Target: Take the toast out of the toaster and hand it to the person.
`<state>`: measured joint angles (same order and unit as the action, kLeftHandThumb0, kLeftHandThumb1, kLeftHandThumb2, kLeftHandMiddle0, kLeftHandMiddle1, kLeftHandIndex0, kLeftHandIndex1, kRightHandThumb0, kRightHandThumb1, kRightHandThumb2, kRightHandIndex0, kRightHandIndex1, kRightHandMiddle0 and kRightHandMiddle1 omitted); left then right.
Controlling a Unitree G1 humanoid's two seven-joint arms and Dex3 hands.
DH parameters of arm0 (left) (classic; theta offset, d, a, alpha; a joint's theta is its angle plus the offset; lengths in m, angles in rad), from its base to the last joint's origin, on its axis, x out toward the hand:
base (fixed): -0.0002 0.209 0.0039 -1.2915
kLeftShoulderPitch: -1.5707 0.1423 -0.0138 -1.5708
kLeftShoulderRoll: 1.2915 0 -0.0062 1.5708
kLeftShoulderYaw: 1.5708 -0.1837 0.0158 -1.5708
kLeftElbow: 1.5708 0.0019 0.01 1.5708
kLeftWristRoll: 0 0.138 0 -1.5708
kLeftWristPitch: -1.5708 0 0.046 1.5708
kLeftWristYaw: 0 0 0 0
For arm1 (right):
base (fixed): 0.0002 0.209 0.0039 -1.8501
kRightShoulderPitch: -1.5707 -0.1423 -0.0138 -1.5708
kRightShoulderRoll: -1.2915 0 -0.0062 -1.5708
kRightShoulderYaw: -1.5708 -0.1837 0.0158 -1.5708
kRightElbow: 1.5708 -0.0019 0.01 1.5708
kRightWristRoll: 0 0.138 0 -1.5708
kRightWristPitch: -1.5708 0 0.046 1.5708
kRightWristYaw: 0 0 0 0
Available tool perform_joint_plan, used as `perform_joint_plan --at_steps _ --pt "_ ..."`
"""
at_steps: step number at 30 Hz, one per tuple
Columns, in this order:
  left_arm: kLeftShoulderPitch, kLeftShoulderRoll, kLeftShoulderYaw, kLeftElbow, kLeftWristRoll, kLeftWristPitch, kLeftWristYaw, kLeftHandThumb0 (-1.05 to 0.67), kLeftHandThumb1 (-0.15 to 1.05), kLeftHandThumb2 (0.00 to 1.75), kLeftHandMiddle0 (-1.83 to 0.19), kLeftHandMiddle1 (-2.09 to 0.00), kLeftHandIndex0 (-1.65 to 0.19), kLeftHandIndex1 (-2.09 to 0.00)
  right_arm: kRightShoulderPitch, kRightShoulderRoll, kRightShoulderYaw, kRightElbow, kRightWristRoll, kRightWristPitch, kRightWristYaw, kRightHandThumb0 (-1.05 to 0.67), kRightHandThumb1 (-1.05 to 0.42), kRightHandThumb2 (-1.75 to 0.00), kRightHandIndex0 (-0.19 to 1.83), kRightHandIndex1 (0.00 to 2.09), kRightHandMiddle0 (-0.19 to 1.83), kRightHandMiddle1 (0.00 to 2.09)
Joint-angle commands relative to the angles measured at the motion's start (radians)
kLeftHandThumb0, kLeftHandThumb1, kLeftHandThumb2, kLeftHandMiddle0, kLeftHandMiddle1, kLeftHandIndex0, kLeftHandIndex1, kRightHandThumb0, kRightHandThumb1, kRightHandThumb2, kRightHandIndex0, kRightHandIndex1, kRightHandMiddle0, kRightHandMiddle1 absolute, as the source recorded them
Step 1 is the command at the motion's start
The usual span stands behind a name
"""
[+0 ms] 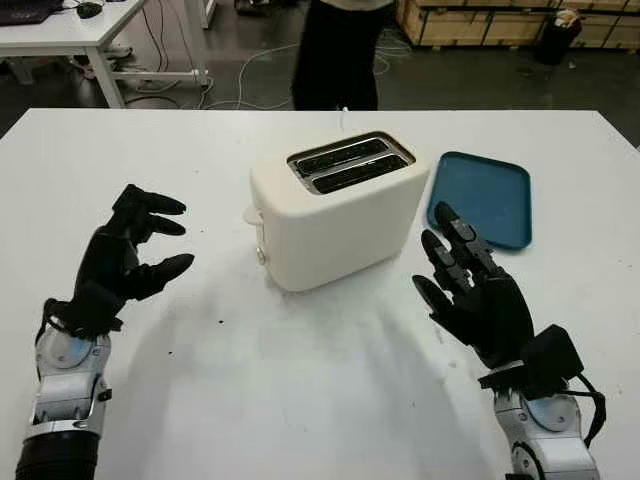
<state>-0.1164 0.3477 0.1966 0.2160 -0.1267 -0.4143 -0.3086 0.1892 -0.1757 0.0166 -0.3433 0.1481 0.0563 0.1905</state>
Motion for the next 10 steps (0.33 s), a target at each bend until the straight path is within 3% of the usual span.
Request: perform_joint_plan --at_steps 1,10 --pt "-0.011 -0.007 -0.009 0.014 0.020 -0.026 0.008 -1.05 0.92 0.04 0.00 -1.61 0.00 -1.53 -0.020 0.010 0.005 0.014 -0.014 0.007 -0.009 -0.73 -0.92 -0.36 0.03 0.01 0.04 0.00" --pt "-0.020 -0.002 -0.021 0.023 0.010 -0.013 -0.024 -1.05 0.92 0.03 0.00 -1.62 -0.01 -1.54 -0.036 0.027 0.002 0.020 -0.019 0.016 -0.018 -0.71 -0.92 -0.37 0.03 0.01 0.04 0.00"
